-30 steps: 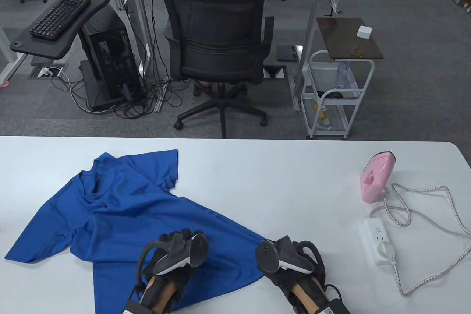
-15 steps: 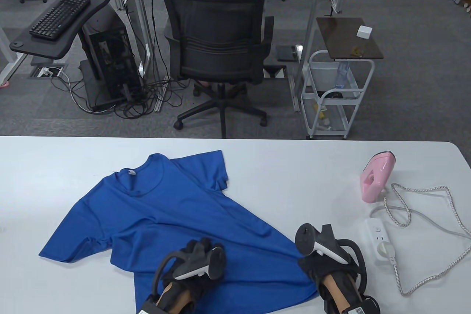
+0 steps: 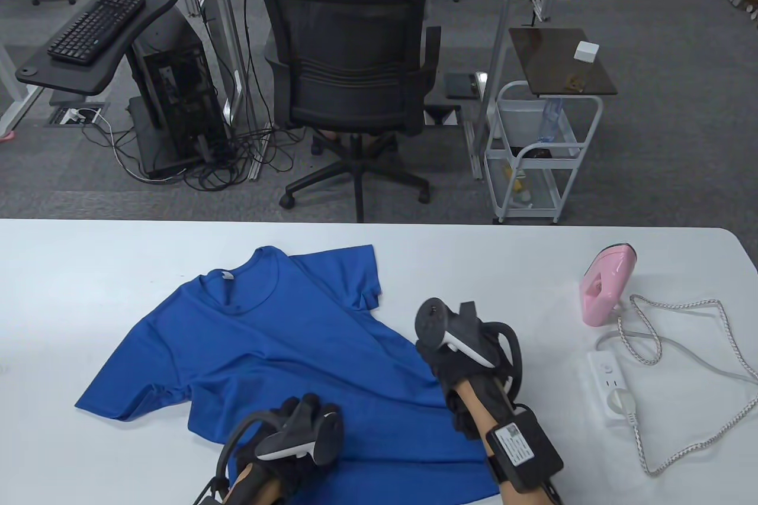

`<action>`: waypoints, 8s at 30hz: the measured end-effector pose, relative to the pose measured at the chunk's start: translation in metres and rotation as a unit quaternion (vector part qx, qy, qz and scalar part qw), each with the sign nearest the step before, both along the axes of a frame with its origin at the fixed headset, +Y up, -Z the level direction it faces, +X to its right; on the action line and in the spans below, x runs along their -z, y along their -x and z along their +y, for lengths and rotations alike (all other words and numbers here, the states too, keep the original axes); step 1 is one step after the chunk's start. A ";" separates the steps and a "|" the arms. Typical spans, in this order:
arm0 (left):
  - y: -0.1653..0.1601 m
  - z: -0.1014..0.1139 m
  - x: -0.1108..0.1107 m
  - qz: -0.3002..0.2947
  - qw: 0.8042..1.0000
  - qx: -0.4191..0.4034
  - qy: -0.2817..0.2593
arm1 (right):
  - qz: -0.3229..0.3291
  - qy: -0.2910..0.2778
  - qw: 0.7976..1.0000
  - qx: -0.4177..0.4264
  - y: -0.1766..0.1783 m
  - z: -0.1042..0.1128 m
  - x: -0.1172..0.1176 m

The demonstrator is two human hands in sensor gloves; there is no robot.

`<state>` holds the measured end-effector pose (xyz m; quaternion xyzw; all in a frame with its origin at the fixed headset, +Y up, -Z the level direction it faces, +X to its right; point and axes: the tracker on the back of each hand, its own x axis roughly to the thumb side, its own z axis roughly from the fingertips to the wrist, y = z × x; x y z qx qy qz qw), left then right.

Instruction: Iron t-shirt with electric iron on table

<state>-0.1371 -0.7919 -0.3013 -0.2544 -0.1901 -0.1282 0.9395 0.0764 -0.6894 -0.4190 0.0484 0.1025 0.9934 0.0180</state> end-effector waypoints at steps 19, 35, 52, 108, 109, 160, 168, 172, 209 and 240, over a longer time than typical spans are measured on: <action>0.005 0.001 0.000 -0.003 1.000 -0.013 0.020 | 0.010 0.064 0.996 -0.058 0.110 -0.089 0.075; 0.007 -0.003 0.005 -0.017 0.998 -0.058 0.032 | -0.163 0.098 0.979 -0.076 -0.018 -0.091 0.094; -0.032 -0.001 0.001 -0.078 0.995 -0.060 0.015 | -0.270 0.149 0.946 -0.104 -0.115 -0.095 0.098; 0.001 0.019 0.142 0.150 0.988 -0.036 -0.029 | -0.061 0.110 0.989 -0.071 -0.155 -0.088 -0.034; 0.006 0.024 0.146 0.165 0.983 -0.057 -0.050 | -0.059 0.136 0.985 -0.086 -0.153 -0.091 -0.035; 0.072 -0.001 0.080 0.097 0.992 -0.059 0.053 | -0.050 0.164 0.980 -0.103 -0.156 -0.093 -0.042; 0.089 -0.009 0.082 0.123 0.988 -0.081 0.045 | -0.072 0.066 0.995 0.001 -0.160 -0.059 -0.042; 0.096 -0.013 0.084 0.128 0.985 -0.102 0.060 | -0.189 -0.098 0.972 0.101 -0.185 -0.017 -0.035; 0.096 -0.016 0.083 0.120 0.982 -0.118 0.082 | -0.485 -0.205 0.812 0.250 -0.284 -0.027 0.057; 0.097 -0.022 0.081 0.125 0.979 -0.144 0.076 | 0.056 0.009 0.998 0.032 -0.149 -0.024 -0.037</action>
